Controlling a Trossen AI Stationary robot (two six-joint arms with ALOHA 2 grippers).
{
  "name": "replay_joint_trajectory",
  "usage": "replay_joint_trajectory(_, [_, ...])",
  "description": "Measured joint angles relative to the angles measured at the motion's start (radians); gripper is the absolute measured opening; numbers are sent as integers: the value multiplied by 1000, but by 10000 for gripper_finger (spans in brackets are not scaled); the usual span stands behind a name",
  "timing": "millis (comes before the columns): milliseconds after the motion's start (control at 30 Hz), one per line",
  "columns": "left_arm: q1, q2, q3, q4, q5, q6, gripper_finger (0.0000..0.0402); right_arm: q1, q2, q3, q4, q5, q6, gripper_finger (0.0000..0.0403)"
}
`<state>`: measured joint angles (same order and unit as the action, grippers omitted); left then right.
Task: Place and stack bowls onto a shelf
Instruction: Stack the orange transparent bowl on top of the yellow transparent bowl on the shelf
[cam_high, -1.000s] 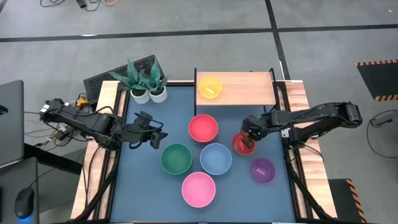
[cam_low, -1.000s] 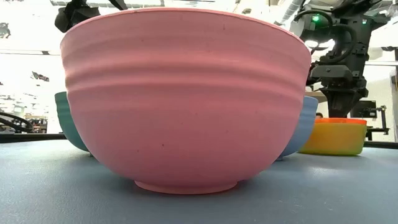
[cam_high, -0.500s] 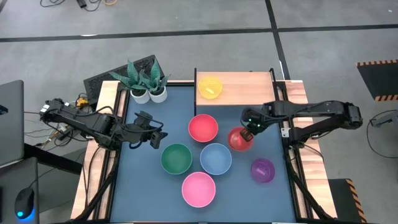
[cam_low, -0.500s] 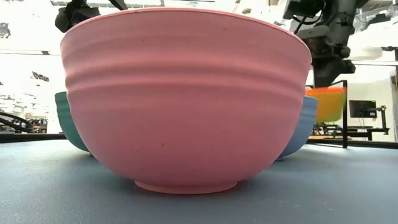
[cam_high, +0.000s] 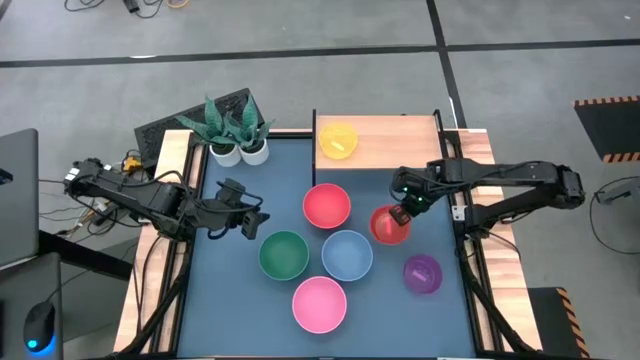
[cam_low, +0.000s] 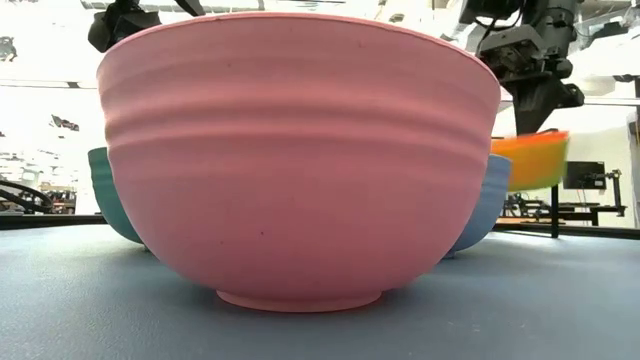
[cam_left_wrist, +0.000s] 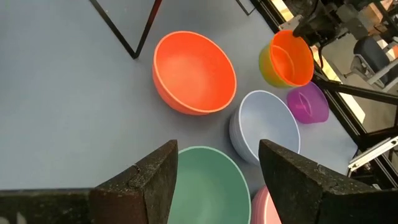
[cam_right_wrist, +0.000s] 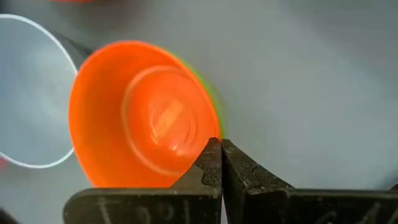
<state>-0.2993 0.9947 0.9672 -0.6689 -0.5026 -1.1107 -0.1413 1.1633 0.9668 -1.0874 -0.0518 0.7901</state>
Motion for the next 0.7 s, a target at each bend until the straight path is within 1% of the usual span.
replay_joint_trajectory(100, [0, 0, 0, 0, 0, 0, 209, -4, 0, 0, 19, 4, 20, 16])
replay_joint_trajectory(167, [0, 0, 0, 0, 0, 0, 209, -14, 0, 0, 33, -53, -3, 16])
replay_joint_trajectory(200, [0, 0, 0, 0, 0, 0, 209, -21, 0, 0, 30, -64, -9, 16])
replay_joint_trajectory(267, [0, 0, 0, 0, 0, 0, 209, -24, 0, 0, 21, -43, 9, 16])
replay_joint_trajectory(300, [0, 0, 0, 0, 0, 0, 209, -25, 0, 0, 25, -48, 9, 16])
replay_joint_trajectory(367, [0, 0, 0, 0, 0, 0, 209, -30, 0, 0, 46, -90, -19, 16])
replay_joint_trajectory(467, [0, 0, 0, 0, 0, 0, 209, -29, 0, 0, 59, -78, 0, 16])
replay_joint_trajectory(567, [0, 0, 0, 0, 0, 0, 209, -31, 0, 0, 154, -152, -49, 16])
replay_joint_trajectory(633, [0, 0, 0, 0, -1, 3, 209, -33, 1, 5, 132, -150, -39, 16])
replay_joint_trajectory(700, [0, 0, 0, 0, -3, 4, 209, -38, 3, 5, 108, -115, -29, 16])
